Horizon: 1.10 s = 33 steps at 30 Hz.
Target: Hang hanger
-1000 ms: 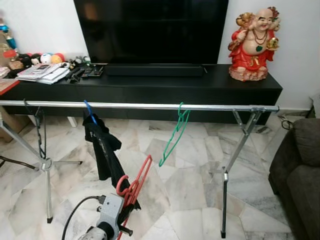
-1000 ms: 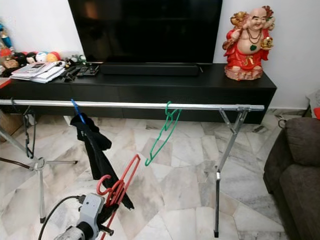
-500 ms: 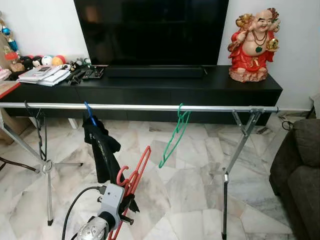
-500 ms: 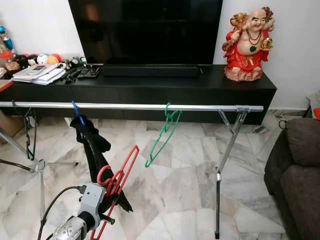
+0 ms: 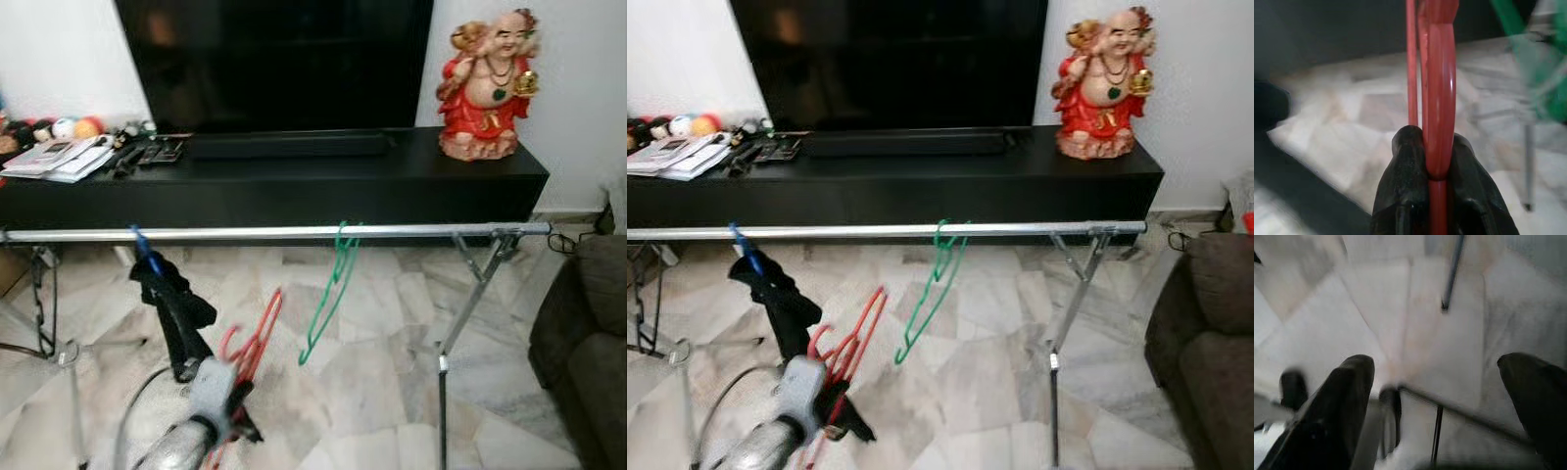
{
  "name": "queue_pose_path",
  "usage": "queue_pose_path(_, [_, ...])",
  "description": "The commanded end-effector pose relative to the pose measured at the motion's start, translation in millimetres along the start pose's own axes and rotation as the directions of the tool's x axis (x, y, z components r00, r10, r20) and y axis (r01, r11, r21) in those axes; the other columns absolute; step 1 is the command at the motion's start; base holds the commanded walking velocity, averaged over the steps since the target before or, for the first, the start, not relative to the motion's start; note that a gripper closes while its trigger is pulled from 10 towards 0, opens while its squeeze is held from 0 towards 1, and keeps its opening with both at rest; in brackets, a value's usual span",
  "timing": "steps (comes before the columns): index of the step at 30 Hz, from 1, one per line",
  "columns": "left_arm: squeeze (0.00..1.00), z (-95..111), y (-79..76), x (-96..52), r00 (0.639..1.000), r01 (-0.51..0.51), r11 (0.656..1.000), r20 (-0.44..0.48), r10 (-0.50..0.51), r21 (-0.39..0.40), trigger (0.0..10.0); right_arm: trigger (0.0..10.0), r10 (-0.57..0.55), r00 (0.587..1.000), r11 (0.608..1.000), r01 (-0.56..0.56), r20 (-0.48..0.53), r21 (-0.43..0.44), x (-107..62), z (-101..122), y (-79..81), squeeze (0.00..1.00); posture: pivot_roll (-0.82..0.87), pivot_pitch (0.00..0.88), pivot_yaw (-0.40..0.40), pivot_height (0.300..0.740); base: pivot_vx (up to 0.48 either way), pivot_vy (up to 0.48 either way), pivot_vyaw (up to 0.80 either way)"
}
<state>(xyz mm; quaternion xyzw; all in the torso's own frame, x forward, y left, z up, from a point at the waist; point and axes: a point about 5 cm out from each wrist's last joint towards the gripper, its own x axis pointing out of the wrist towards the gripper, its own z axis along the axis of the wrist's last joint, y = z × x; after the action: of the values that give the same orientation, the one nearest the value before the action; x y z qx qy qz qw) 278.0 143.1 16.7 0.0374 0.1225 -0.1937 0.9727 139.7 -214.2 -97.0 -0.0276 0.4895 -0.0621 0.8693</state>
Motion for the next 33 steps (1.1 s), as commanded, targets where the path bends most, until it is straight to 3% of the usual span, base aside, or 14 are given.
queue_pose_path(1, [0.00,-14.9,19.1,-14.3,0.996,-0.069,0.998,-0.062,0.068,-0.010,10.0,10.0,0.043,0.998,0.999,-0.043,0.036,-0.002,2.2,10.7,16.5,0.00,0.00,0.006,0.033,0.740,0.322,0.000,0.00])
queue_pose_path(10, [0.00,-13.2,18.6,-14.1,0.996,-0.064,0.998,-0.057,0.064,-0.011,10.0,10.0,0.045,0.998,0.999,-0.045,0.036,-0.004,2.3,11.2,16.4,0.00,0.00,0.007,0.033,0.740,0.309,0.000,0.00])
queue_pose_path(15, [0.00,-12.3,19.6,-12.9,0.996,-0.047,0.999,-0.069,0.047,0.005,10.0,10.0,0.046,0.998,0.999,-0.046,0.036,-0.008,2.4,11.8,16.4,0.00,0.00,0.008,0.032,0.740,0.000,0.000,0.00])
queue_pose_path(24, [0.00,13.3,21.7,2.4,1.000,-0.025,0.999,-0.003,0.025,0.021,10.0,10.0,0.048,0.998,0.999,-0.047,0.036,-0.009,2.4,11.8,16.4,0.00,0.00,0.008,0.032,0.740,0.000,0.000,0.00])
queue_pose_path(32, [0.00,38.5,18.7,21.0,0.996,0.085,0.990,0.001,-0.086,0.113,10.0,10.0,0.048,0.998,0.999,-0.048,0.037,-0.009,2.5,12.2,16.8,0.00,0.00,0.007,0.036,0.740,0.000,0.000,0.00])
queue_pose_path(33, [0.00,45.2,17.9,26.1,0.990,0.142,0.973,-0.023,-0.140,0.180,10.0,10.0,0.048,0.998,0.999,-0.048,0.038,-0.010,2.5,12.4,17.1,0.00,0.00,0.007,0.038,0.740,0.000,0.000,0.00])
